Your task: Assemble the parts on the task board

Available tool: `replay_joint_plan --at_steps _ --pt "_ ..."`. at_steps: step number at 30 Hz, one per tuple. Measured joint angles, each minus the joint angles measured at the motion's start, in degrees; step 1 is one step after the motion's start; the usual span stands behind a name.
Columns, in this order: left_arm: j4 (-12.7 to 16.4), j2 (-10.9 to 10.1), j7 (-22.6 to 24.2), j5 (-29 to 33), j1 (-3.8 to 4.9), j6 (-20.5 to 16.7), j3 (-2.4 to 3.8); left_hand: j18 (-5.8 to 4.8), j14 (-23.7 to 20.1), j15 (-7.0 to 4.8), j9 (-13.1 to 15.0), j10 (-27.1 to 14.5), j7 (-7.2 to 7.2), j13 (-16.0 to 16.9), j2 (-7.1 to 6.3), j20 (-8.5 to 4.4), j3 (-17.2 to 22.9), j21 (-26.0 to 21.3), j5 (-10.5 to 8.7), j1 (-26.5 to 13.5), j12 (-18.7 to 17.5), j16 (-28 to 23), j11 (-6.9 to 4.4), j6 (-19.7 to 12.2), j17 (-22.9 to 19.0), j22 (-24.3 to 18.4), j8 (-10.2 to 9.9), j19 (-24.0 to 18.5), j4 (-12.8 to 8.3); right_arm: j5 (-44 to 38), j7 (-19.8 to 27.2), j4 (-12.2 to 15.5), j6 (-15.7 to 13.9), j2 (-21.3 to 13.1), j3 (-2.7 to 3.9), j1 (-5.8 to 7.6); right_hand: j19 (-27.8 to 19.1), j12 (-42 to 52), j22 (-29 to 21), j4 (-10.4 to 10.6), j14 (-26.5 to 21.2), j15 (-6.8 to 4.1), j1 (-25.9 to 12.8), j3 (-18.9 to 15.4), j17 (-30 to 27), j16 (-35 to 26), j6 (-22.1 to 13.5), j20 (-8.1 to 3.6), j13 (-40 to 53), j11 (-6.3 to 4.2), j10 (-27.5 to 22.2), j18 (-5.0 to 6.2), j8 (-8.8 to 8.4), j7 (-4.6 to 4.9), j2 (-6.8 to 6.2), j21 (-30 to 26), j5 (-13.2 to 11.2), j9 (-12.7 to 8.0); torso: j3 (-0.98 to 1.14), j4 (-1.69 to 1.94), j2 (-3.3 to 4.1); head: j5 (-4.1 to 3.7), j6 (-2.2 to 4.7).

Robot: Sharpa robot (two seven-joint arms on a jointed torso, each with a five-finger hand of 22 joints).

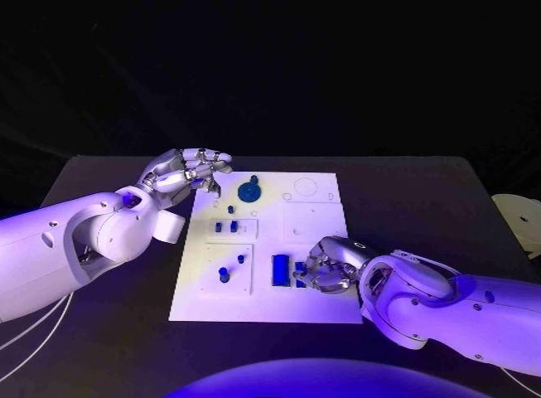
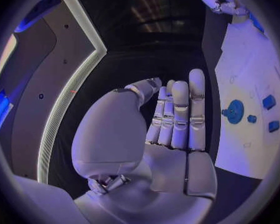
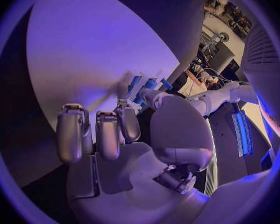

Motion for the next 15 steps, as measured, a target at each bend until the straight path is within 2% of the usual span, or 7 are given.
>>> replay_joint_plan --at_steps 3,5,6,9,13,15 --pt "-0.01 0.0 -0.03 -0.01 0.0 0.01 0.0 0.0 0.0 0.0 0.0 0.0 0.0 0.0 0.0 0.0 0.0 0.0 0.0 0.0 0.0 0.0 0.0 0.0 0.0 0.0 0.0 0.0 0.0 0.02 0.05 0.03 -0.03 -0.04 0.0 0.0 0.0 0.0 0.0 0.36 0.0 0.0 -0.78 -0.55 0.0 0.0 0.2 0.0 0.0 0.0 0.0 0.0 0.0 -0.2 0.08 0.0 -1.68 0.0 0.0 0.0 0.0 -0.02 0.0" --pt "-0.01 0.0 -0.05 -0.01 0.0 0.02 0.0 0.0 0.0 0.0 0.0 0.0 0.0 0.0 0.0 0.0 0.0 0.0 0.0 0.0 0.0 0.0 0.0 0.0 0.0 0.0 0.0 0.0 0.0 0.03 0.08 0.04 -0.06 -0.06 0.0 0.0 0.0 0.0 0.0 0.37 0.0 0.0 -2.85 -2.52 0.0 0.0 0.2 0.0 0.0 0.0 0.0 0.0 0.0 -0.2 0.17 0.0 -3.42 0.0 0.0 0.0 0.0 -0.03 0.0" --pt "-0.02 0.0 -0.06 -0.01 -0.01 0.02 0.0 0.0 0.0 0.0 0.0 0.0 0.0 0.0 0.0 0.0 0.0 0.0 0.0 0.0 0.0 0.0 0.0 0.0 0.0 0.0 0.0 0.0 0.0 0.03 0.1 0.06 -0.07 -0.08 0.0 0.0 0.0 0.0 0.0 0.39 0.0 0.0 -3.47 -3.26 0.0 0.0 0.2 0.0 -0.01 0.0 0.0 0.0 0.0 -0.2 0.28 0.0 -2.72 0.0 0.0 0.0 0.0 -0.03 0.0" --pt "-0.03 0.0 -0.1 -0.02 -0.01 0.04 0.0 0.0 0.0 0.0 0.0 0.0 0.0 -0.01 0.0 0.0 0.0 0.0 0.0 0.0 0.0 0.0 0.0 0.0 0.0 0.0 0.0 0.0 0.0 0.03 0.18 0.19 -0.13 -0.18 0.0 -0.01 0.0 0.0 -0.01 0.34 0.0 0.0 -4.43 -5.5 0.0 0.0 0.2 0.0 -0.01 0.0 0.0 0.0 0.0 -0.2 -0.38 0.0 3.89 0.03 0.0 0.0 0.0 -0.03 0.0" --pt "-0.04 0.0 -0.13 -0.02 -0.01 0.06 0.0 0.0 0.0 0.0 0.0 0.0 0.0 -0.01 0.0 0.0 0.0 0.0 0.0 0.0 0.0 0.0 0.0 0.0 0.0 0.0 0.0 0.0 0.0 0.03 0.38 0.35 -0.18 -0.38 0.0 -0.01 -0.05 0.0 -0.01 0.04 0.0 0.0 -4.52 -7.07 -0.01 0.0 0.21 -0.19 -0.01 0.0 0.0 0.0 -0.02 -0.23 -0.39 0.0 7.67 0.2 0.01 -0.02 0.0 -0.04 0.01" --pt "-0.04 0.0 -0.14 -0.02 -0.01 0.07 0.0 0.0 0.0 0.0 0.0 0.0 0.0 -0.01 0.0 0.0 0.0 0.0 0.0 0.0 0.0 0.0 0.0 0.0 0.0 0.0 0.0 0.0 0.0 0.03 0.54 0.42 -0.18 -0.55 0.0 -0.01 0.0 0.0 -0.01 -0.72 0.0 0.0 -1.58 -7.74 -0.01 0.0 0.21 -0.41 -0.01 0.0 0.0 0.0 -0.03 -0.24 -0.22 0.0 8.05 0.29 0.01 -0.02 0.0 -0.04 0.03"
